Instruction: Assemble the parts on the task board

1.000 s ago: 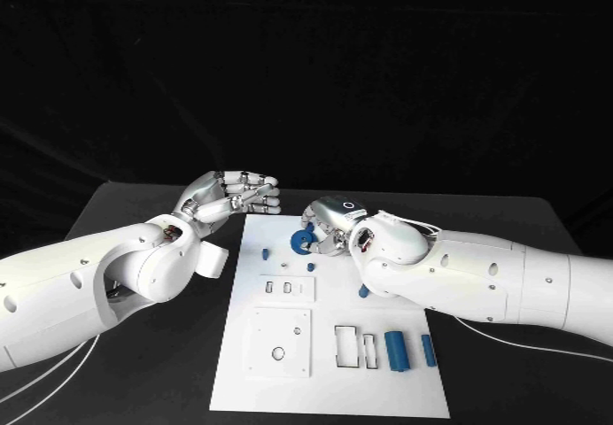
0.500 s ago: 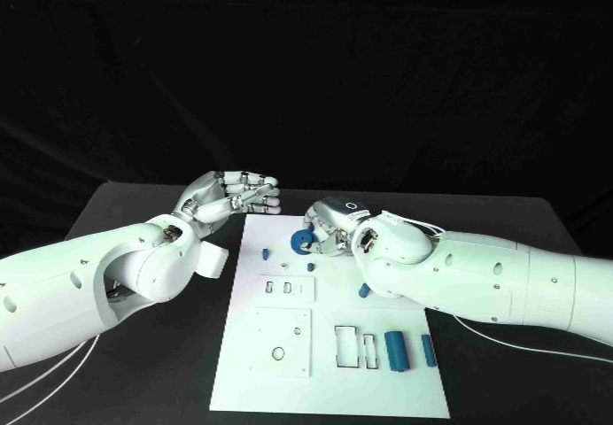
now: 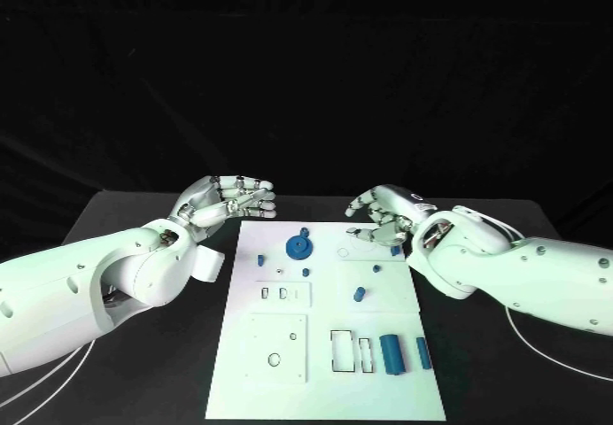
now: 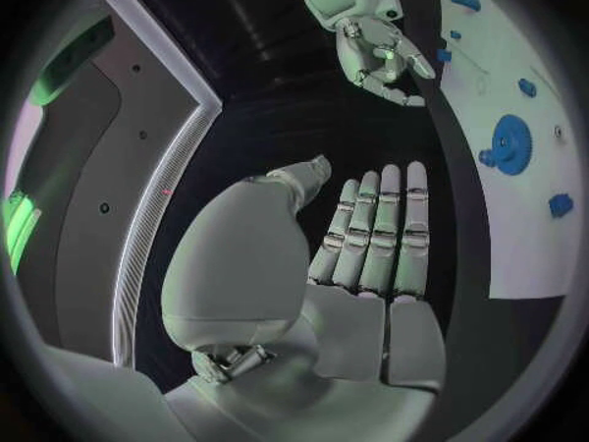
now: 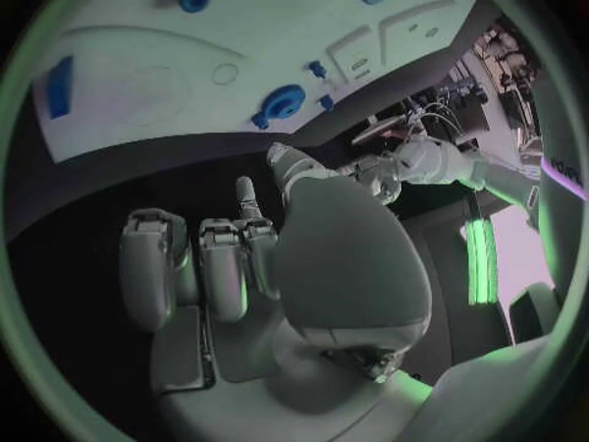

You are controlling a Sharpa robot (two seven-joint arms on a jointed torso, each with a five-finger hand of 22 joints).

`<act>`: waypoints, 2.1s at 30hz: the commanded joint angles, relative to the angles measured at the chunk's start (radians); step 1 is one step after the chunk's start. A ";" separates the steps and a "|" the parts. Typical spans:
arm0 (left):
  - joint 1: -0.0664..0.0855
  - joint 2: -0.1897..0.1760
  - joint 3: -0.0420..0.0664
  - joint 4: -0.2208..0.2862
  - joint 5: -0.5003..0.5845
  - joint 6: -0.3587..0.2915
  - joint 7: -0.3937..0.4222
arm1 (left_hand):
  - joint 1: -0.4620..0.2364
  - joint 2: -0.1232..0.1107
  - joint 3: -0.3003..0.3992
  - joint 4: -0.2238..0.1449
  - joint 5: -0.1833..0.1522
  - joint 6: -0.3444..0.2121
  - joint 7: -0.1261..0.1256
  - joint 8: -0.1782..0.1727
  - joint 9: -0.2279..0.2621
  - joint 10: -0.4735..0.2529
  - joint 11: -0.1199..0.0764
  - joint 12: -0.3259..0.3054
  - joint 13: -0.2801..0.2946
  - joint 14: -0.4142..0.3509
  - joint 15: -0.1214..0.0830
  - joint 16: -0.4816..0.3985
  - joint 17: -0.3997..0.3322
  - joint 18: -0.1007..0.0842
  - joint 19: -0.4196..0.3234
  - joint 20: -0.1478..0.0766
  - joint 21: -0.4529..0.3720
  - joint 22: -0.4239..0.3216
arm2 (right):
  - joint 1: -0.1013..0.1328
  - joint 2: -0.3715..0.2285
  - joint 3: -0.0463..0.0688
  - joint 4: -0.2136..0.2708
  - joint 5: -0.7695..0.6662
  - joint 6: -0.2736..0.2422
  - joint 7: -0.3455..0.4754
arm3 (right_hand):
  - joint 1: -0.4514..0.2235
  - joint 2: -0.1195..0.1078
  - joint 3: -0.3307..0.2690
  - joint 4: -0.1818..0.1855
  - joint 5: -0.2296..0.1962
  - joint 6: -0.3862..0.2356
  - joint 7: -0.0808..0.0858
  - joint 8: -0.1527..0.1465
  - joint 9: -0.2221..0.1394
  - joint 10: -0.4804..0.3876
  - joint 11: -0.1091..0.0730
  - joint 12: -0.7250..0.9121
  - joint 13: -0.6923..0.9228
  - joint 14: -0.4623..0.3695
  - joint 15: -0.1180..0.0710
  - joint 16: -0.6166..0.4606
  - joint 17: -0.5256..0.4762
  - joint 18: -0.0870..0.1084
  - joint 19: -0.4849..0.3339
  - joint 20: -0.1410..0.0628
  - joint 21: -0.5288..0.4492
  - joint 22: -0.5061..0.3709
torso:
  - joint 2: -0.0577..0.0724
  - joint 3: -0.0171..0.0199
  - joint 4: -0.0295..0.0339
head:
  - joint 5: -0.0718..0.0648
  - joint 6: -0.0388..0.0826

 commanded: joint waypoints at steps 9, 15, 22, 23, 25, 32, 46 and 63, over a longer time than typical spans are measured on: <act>-0.001 0.014 -0.003 -0.018 0.002 0.030 0.015 | -0.013 -0.001 0.004 -0.001 0.001 -0.004 0.028 -0.004 -0.001 0.000 0.004 -0.005 0.001 0.000 0.005 -0.004 0.002 0.012 -0.002 0.006 -0.007 -0.001 | -0.007 -0.163 -0.004 -0.052 0.311 0.105 0.292 | 0.050 -0.024 0.028 -0.036 -0.002 -0.005 0.010 -0.016 -0.001 0.039 0.013 -0.020 0.178 0.080 0.010 -0.008 0.161 0.016 -0.028 0.003 -0.037 0.109 | -0.013 0.0119 -0.0238 | -0.007 0.004; -0.002 0.017 -0.004 -0.023 0.002 0.034 0.015 | -0.013 0.000 0.005 -0.002 0.001 -0.004 0.028 -0.004 -0.001 0.000 0.004 -0.005 0.001 0.000 0.005 -0.005 0.002 0.012 -0.002 0.006 -0.007 -0.001 | -0.027 -0.178 -0.006 -0.096 0.327 0.123 0.312 | 0.055 -0.030 0.030 -0.042 -0.002 -0.008 0.010 -0.019 -0.002 0.037 0.014 -0.021 0.176 0.081 0.011 -0.007 0.164 0.016 -0.029 0.004 -0.039 0.109 | -0.013 0.0150 -0.0232 | -0.011 0.000; -0.004 0.020 -0.006 -0.027 0.002 0.037 0.016 | -0.013 0.000 0.005 -0.002 0.001 -0.004 0.028 -0.004 -0.001 0.000 0.004 -0.005 0.001 0.000 0.005 -0.005 0.002 0.012 -0.002 0.006 -0.007 -0.001 | -0.062 -0.160 -0.007 -0.136 0.319 0.134 0.308 | 0.053 -0.036 0.029 -0.043 -0.003 -0.012 0.011 -0.023 -0.003 0.037 0.015 -0.021 0.177 0.081 0.012 -0.006 0.168 0.016 -0.029 0.004 -0.040 0.109 | -0.013 0.0141 -0.0218 | -0.005 -0.003; -0.004 0.020 -0.006 -0.027 0.002 0.037 0.016 | -0.013 0.000 0.005 -0.002 0.001 -0.004 0.028 -0.004 -0.001 0.000 0.004 -0.005 0.001 0.000 0.005 -0.005 0.002 0.012 -0.002 0.006 -0.007 -0.001 | -0.068 -0.156 -0.007 -0.141 0.316 0.134 0.306 | 0.053 -0.036 0.029 -0.043 -0.003 -0.012 0.011 -0.023 -0.003 0.037 0.015 -0.021 0.177 0.081 0.012 -0.006 0.168 0.016 -0.029 0.004 -0.040 0.109 | -0.013 0.0141 -0.0216 | -0.005 -0.004; -0.004 0.020 -0.006 -0.027 0.002 0.038 0.016 | -0.013 0.000 0.005 -0.002 0.001 -0.004 0.028 -0.004 -0.001 0.000 0.004 -0.005 0.001 0.000 0.005 -0.005 0.002 0.012 -0.002 0.006 -0.007 -0.001 | -0.078 -0.149 -0.007 -0.148 0.313 0.131 0.303 | 0.052 -0.036 0.029 -0.043 -0.004 -0.012 0.011 -0.023 -0.003 0.037 0.015 -0.021 0.177 0.082 0.012 -0.006 0.168 0.016 -0.030 0.004 -0.041 0.108 | -0.014 0.0134 -0.0222 | -0.004 -0.004; -0.005 0.018 -0.006 -0.028 0.002 0.039 0.015 | -0.012 0.001 0.006 -0.003 0.001 -0.004 0.028 -0.005 -0.001 0.001 0.004 -0.006 0.001 0.000 0.005 -0.005 0.003 0.012 -0.002 0.006 -0.007 -0.002 | -0.098 -0.122 -0.007 -0.171 0.308 0.112 0.290 | 0.036 -0.038 0.022 -0.035 -0.004 -0.018 0.013 -0.028 -0.003 0.037 0.017 -0.021 0.177 0.082 0.014 -0.005 0.171 0.016 -0.029 0.006 -0.042 0.108 | -0.013 0.0119 -0.0236 | 0.001 -0.005; -0.005 0.017 -0.006 -0.028 0.002 0.040 0.014 | -0.012 0.001 0.006 -0.003 0.001 -0.004 0.028 -0.005 -0.001 0.001 0.004 -0.006 0.001 0.000 0.005 -0.005 0.003 0.012 -0.002 0.006 -0.007 -0.002 | -0.115 -0.082 -0.007 -0.195 0.303 0.108 0.270 | 0.034 -0.035 0.021 -0.033 -0.004 -0.015 0.013 -0.027 -0.002 0.040 0.017 -0.016 0.181 0.084 0.014 -0.004 0.177 0.015 -0.025 0.006 -0.037 0.112 | -0.013 0.0120 -0.0238 | 0.000 -0.012; -0.005 0.014 -0.006 -0.028 0.002 0.042 0.012 | -0.012 0.001 0.006 -0.003 0.001 -0.004 0.028 -0.005 -0.001 0.001 0.004 -0.006 0.001 0.000 0.005 -0.005 0.003 0.012 -0.002 0.006 -0.007 -0.002 | -0.125 -0.053 -0.007 -0.211 0.293 0.112 0.264 | 0.040 -0.013 0.043 -0.037 -0.002 0.019 0.007 -0.014 0.005 0.048 0.011 -0.006 0.190 0.085 0.010 -0.002 0.184 0.013 -0.018 0.004 -0.031 0.119 | -0.014 0.0117 -0.0235 | 0.010 -0.018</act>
